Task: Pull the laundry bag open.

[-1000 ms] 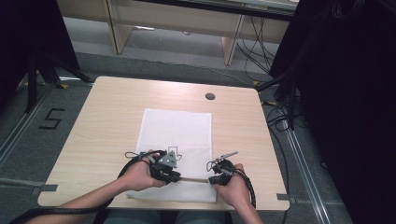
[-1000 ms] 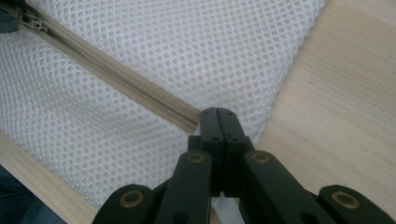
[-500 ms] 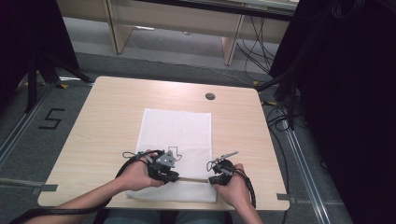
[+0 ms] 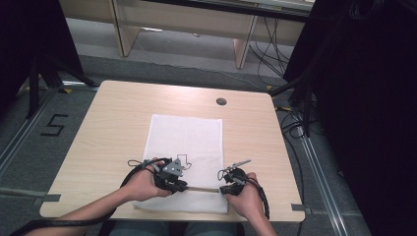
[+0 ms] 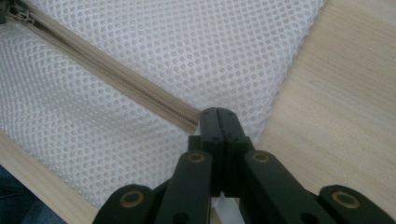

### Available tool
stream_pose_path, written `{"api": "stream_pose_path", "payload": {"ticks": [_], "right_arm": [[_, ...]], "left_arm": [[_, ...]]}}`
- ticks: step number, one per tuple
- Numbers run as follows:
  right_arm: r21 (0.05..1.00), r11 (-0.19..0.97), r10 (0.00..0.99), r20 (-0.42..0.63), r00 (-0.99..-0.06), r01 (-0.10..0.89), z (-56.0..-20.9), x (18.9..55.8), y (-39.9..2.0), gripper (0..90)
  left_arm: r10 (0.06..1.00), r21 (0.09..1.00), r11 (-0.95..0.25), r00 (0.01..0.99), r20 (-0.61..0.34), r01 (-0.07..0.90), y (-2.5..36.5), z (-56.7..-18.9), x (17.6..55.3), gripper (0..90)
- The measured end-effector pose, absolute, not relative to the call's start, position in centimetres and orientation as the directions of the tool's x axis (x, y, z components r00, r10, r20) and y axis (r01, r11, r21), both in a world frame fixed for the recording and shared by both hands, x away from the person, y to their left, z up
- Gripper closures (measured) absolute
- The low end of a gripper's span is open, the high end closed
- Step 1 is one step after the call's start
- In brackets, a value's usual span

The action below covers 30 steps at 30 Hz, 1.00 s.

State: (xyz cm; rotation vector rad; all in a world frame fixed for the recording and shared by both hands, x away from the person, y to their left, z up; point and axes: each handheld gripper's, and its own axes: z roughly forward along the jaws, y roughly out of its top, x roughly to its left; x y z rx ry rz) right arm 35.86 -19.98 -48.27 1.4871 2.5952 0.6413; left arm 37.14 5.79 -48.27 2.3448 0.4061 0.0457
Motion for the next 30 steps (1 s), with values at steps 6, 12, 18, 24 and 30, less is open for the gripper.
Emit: {"api": "stream_pose_path", "payload": {"ticks": [6,12,18,24,30], "right_arm": [[0.397,0.441,0.84,0.133,-0.526,0.805,-48.28,35.87,-20.0,90.0],[0.395,0.439,0.841,0.135,-0.523,0.807,-48.27,35.86,-19.98,90.0],[0.394,0.439,0.841,0.136,-0.524,0.807,-48.27,35.87,-20.0,90.0],[0.407,0.45,0.834,0.127,-0.537,0.795,-48.37,35.97,-20.08,90.0],[0.407,0.45,0.834,0.127,-0.537,0.795,-48.38,35.97,-20.08,90.0]], "left_arm": [[0.304,0.686,-0.671,0.949,-0.09,0.28,6.02,-48.3,37.18,82.2],[0.304,0.694,-0.665,0.949,-0.087,0.276,6.13,-48.38,37.2,82.2],[0.312,0.695,-0.659,0.945,-0.095,0.287,6.12,-48.37,37.16,82.3],[0.312,0.695,-0.659,0.945,-0.096,0.288,6.17,-48.39,37.09,82.2],[0.305,0.695,-0.664,0.948,-0.087,0.277,6.41,-48.42,37.15,82.3]]}}
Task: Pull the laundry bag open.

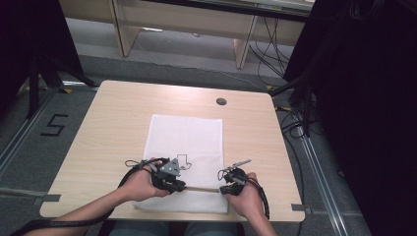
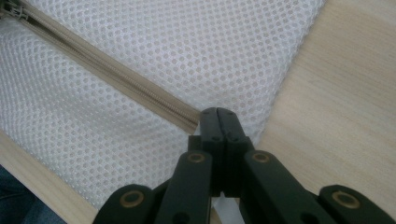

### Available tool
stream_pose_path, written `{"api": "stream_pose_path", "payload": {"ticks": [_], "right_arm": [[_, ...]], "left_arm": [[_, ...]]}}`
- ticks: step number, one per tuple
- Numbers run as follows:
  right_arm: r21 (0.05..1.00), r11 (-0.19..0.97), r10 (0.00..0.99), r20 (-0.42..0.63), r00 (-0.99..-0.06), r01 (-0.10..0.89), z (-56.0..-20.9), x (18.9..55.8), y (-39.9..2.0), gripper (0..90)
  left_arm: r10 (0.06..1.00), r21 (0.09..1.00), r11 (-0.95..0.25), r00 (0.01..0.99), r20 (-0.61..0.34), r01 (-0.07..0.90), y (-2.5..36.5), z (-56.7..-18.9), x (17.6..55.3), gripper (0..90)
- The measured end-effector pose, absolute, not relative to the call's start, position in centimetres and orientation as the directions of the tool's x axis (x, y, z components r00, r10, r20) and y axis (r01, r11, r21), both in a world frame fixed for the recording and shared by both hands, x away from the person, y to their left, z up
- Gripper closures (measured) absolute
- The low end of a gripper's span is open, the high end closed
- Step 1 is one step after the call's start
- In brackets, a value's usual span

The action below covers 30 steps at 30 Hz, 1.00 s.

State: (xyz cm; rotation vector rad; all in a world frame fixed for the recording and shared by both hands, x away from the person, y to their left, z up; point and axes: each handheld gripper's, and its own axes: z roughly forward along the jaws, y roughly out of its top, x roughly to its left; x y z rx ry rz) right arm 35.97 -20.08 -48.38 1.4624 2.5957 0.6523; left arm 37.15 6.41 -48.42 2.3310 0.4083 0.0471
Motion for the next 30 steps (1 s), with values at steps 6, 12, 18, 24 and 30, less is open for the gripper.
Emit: {"api": "stream_pose_path", "payload": {"ticks": [6,12,18,24,30], "right_arm": [[0.407,0.449,0.834,0.128,-0.536,0.796,-48.36,35.95,-20.07,90.0],[0.392,0.437,0.842,0.139,-0.522,0.809,-48.25,35.86,-20.01,90.0],[0.408,0.449,0.834,0.129,-0.537,0.795,-48.38,35.98,-20.11,90.0],[0.407,0.45,0.832,0.132,-0.538,0.795,-48.37,35.98,-20.14,90.0],[0.407,0.45,0.833,0.131,-0.538,0.795,-48.36,35.97,-20.13,90.0]], "left_arm": [[0.31,0.695,-0.658,0.945,-0.101,0.29,6.44,-48.41,37.04,82.3],[0.312,0.699,-0.652,0.944,-0.104,0.293,6.81,-48.43,37.06,82.3],[0.314,0.697,-0.654,0.944,-0.103,0.293,6.89,-48.46,37.03,82.3],[0.312,0.693,-0.661,0.945,-0.095,0.288,7.11,-48.54,37.04,82.3],[0.315,0.696,-0.655,0.943,-0.105,0.296,7.31,-48.5,36.98,82.3]]}}
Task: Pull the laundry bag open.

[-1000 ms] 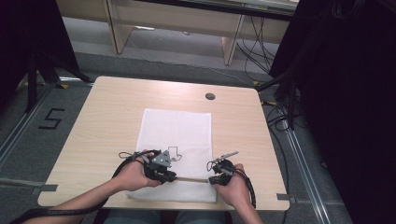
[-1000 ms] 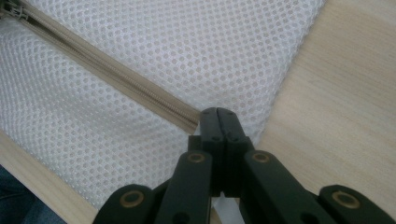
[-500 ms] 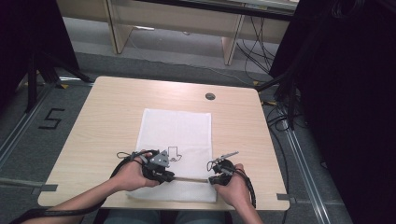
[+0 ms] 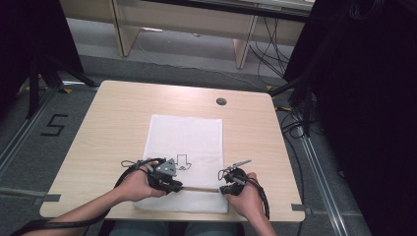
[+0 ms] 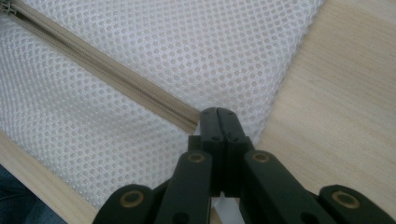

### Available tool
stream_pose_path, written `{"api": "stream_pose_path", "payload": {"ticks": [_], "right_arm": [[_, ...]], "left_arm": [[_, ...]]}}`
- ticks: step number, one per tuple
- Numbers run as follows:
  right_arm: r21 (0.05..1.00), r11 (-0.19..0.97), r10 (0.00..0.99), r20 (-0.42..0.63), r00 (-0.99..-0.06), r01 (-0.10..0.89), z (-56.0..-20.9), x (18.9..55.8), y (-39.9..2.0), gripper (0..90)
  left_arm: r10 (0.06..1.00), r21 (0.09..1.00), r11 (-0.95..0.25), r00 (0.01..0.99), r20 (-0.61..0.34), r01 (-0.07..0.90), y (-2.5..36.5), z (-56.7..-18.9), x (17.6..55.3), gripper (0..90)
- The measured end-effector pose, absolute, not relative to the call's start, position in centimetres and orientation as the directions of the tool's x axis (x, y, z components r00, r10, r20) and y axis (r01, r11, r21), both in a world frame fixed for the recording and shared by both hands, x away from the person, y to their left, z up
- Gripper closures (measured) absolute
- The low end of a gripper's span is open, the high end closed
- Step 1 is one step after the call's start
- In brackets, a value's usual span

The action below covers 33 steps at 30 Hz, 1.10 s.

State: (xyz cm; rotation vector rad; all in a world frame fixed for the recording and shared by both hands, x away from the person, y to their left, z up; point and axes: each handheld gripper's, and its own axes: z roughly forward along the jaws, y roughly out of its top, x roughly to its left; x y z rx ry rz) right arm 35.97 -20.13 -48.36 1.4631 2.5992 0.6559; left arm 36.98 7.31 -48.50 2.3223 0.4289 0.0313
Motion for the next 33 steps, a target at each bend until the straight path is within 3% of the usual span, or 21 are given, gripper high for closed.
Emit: {"api": "stream_pose_path", "payload": {"ticks": [33], "right_arm": [[0.406,0.446,0.834,0.134,-0.534,0.798,-48.4,36.0,-20.2,90.0]], "left_arm": [[0.338,0.695,-0.648,0.935,-0.104,0.312,9.6,-48.4,36.9,82.3]]}}
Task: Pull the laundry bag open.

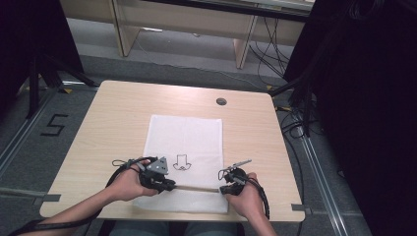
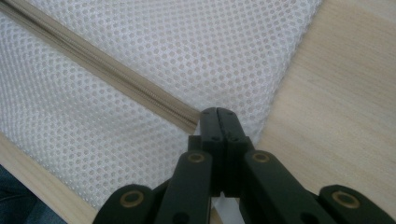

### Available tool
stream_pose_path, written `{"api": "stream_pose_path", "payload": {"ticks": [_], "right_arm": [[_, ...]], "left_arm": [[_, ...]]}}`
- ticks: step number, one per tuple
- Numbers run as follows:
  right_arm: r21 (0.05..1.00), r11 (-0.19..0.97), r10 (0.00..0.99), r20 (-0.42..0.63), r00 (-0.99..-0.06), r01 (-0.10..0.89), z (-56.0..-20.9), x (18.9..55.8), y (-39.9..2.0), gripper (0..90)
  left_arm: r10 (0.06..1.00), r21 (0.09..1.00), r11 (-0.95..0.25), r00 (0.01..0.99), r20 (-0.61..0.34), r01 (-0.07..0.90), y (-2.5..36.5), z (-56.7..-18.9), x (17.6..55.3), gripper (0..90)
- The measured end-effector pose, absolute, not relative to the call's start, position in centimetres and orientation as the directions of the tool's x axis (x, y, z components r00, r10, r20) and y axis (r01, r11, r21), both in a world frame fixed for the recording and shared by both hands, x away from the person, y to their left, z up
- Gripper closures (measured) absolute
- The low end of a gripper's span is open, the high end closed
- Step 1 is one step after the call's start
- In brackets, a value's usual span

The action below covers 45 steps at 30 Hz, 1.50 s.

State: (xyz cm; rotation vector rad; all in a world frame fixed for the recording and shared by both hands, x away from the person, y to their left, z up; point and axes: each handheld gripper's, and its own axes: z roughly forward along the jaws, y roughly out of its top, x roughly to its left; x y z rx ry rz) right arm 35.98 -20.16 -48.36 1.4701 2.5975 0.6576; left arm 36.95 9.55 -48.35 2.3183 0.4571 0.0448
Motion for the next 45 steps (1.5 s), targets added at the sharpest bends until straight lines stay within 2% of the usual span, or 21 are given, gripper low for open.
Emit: {"api": "stream_pose_path", "payload": {"ticks": [8,12,16,28,30,32,39,45], "right_arm": [[0.411,0.452,0.829,0.134,-0.543,0.791,-48.4,36.0,-20.2,90.0],[0.411,0.452,0.828,0.135,-0.544,0.791,-48.4,36.0,-20.2,90.0],[0.413,0.453,0.828,0.134,-0.545,0.79,-48.4,36.0,-20.2,90.0],[0.409,0.44,0.837,0.136,-0.53,0.799,-48.4,36.0,-20.2,90.0],[0.411,0.439,0.837,0.137,-0.53,0.799,-48.4,36.0,-20.2,90.0],[0.413,0.453,0.827,0.135,-0.545,0.79,-48.4,36.0,-20.2,90.0],[0.409,0.443,0.835,0.137,-0.533,0.798,-48.4,36.0,-20.2,90.0],[0.412,0.454,0.828,0.133,-0.545,0.79,-48.4,36.0,-20.2,90.0]], "left_arm": [[0.328,0.686,-0.666,0.941,-0.081,0.292,9.9,-48.2,37.0,82.3],[0.339,0.7,-0.642,0.935,-0.108,0.314,10.0,-48.3,36.8,82.3],[0.329,0.689,-0.664,0.941,-0.083,0.292,10.1,-48.2,36.9,82.3],[0.347,0.699,-0.639,0.931,-0.112,0.322,10.7,-48.3,36.9,82.3],[0.343,0.689,-0.658,0.935,-0.087,0.305,10.8,-48.3,37.0,82.3],[0.348,0.697,-0.641,0.931,-0.108,0.32,10.9,-48.4,37.0,82.3],[0.336,0.686,-0.664,0.938,-0.084,0.299,11.1,-48.3,37.1,82.3],[0.351,0.698,-0.637,0.929,-0.114,0.327,11.5,-48.3,36.9,82.3]]}}
